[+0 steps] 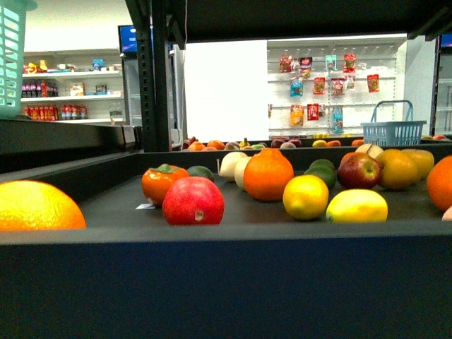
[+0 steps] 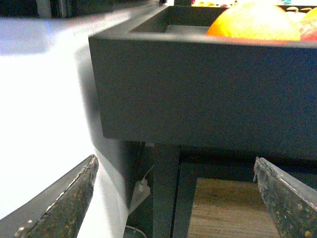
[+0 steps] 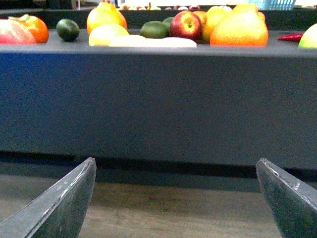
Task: Pick lemon from shelf
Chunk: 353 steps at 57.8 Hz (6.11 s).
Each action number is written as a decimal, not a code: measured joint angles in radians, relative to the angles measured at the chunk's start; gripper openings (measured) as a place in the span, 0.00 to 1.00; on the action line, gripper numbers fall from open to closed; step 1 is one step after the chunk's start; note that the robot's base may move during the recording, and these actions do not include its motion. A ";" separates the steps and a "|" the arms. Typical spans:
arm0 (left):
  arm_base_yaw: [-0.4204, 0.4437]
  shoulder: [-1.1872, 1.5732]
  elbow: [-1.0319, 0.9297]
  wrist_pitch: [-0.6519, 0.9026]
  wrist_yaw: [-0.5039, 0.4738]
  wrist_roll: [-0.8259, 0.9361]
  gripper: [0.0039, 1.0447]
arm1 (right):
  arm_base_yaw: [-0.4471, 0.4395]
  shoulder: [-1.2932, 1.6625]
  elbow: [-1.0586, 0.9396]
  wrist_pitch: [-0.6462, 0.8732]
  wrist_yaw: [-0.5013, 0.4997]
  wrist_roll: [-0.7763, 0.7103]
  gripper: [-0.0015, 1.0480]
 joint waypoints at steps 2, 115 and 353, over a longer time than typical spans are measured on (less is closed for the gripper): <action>0.000 0.000 0.000 0.000 0.000 0.000 0.92 | 0.000 0.000 0.000 0.000 0.000 0.000 0.93; 0.274 0.597 0.257 0.148 0.391 -0.542 0.92 | 0.000 0.000 0.000 0.000 0.000 0.000 0.93; -0.350 1.589 0.932 0.638 0.637 -0.951 0.09 | 0.040 0.094 0.042 -0.111 0.158 -0.023 0.93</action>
